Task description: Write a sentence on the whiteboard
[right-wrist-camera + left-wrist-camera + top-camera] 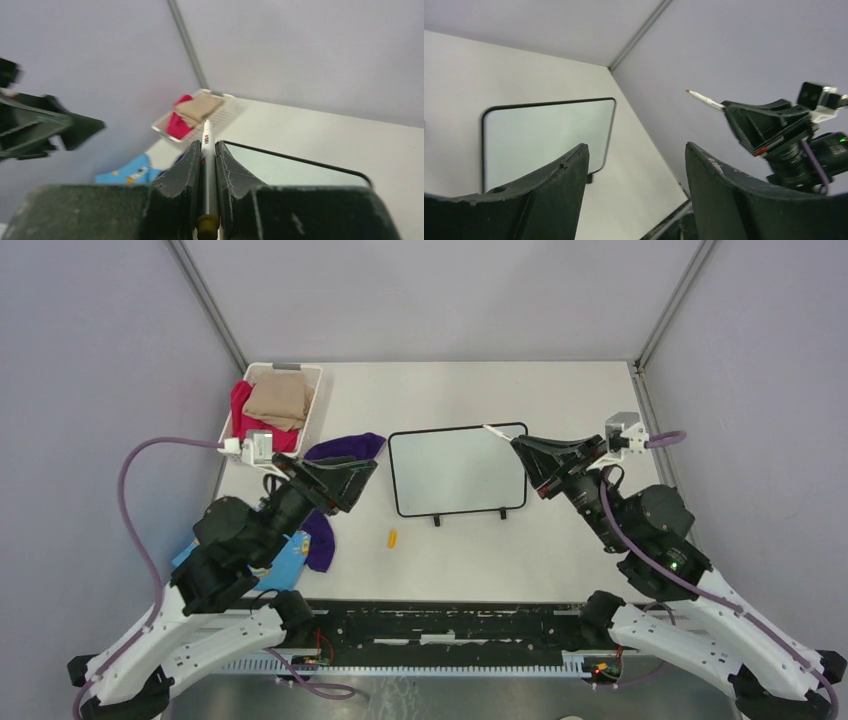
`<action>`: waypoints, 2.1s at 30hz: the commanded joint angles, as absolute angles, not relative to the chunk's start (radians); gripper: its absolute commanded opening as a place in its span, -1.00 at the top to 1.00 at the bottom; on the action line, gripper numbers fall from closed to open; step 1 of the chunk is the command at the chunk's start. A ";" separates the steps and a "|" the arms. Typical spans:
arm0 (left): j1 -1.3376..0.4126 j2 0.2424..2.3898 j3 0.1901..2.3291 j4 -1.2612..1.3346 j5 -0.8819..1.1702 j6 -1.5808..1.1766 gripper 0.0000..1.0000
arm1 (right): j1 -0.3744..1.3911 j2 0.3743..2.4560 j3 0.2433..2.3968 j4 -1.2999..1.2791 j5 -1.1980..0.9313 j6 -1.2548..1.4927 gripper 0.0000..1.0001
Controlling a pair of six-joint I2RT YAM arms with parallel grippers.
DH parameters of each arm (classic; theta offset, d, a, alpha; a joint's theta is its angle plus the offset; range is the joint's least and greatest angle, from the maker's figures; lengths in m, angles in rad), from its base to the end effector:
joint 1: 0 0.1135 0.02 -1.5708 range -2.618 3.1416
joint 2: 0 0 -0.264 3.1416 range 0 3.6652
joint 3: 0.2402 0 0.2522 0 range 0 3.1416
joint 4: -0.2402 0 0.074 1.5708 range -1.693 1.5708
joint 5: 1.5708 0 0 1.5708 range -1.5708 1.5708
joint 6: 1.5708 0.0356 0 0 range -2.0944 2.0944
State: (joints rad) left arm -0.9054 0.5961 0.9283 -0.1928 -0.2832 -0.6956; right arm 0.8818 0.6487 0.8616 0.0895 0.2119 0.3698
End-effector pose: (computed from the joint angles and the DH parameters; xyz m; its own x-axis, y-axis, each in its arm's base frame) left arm 0.0823 -0.0888 0.4134 -0.3087 -0.6033 -0.7353 0.5037 0.5521 -0.6644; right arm 0.0949 0.1035 0.4158 -0.0501 0.4950 -0.8674 -0.6530 0.6409 0.4034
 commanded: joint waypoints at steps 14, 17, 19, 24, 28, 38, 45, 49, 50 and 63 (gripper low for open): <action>-0.908 0.482 0.921 -0.462 -0.476 -0.248 -0.54 | 0.884 0.712 0.923 -0.394 0.440 0.069 1.00; -0.908 0.546 0.922 -0.463 -0.425 -0.262 -0.55 | 0.884 0.684 0.886 -0.373 0.410 0.062 1.00; -0.908 0.588 0.919 -0.460 -0.414 -0.277 -0.55 | 0.883 0.670 0.865 -0.363 0.388 0.062 1.00; -0.908 0.681 0.901 -0.414 -0.412 -0.314 -0.55 | 0.884 0.645 0.834 -0.341 0.353 0.067 1.00; -0.908 0.721 0.887 -0.339 -0.440 -0.319 -0.56 | 0.884 0.619 0.787 -0.268 0.339 0.086 1.00; -0.907 0.861 0.841 -0.142 -0.494 -0.144 -0.55 | 0.884 0.609 0.713 -0.130 0.277 -0.015 1.00; -0.907 0.957 0.773 -0.004 -0.497 -0.128 -0.53 | 0.884 0.649 0.684 -0.092 0.294 -0.058 1.00; -0.906 1.020 0.834 -0.042 -0.460 -0.139 -0.50 | 0.884 0.687 0.715 -0.094 0.316 -0.029 1.00; -0.906 1.020 0.842 -0.042 -0.463 -0.147 -0.52 | 0.884 0.693 0.717 -0.088 0.317 -0.028 1.00; -0.904 0.828 0.721 -0.203 -0.346 -0.393 -0.83 | 0.885 0.704 0.682 -0.007 0.417 0.090 1.00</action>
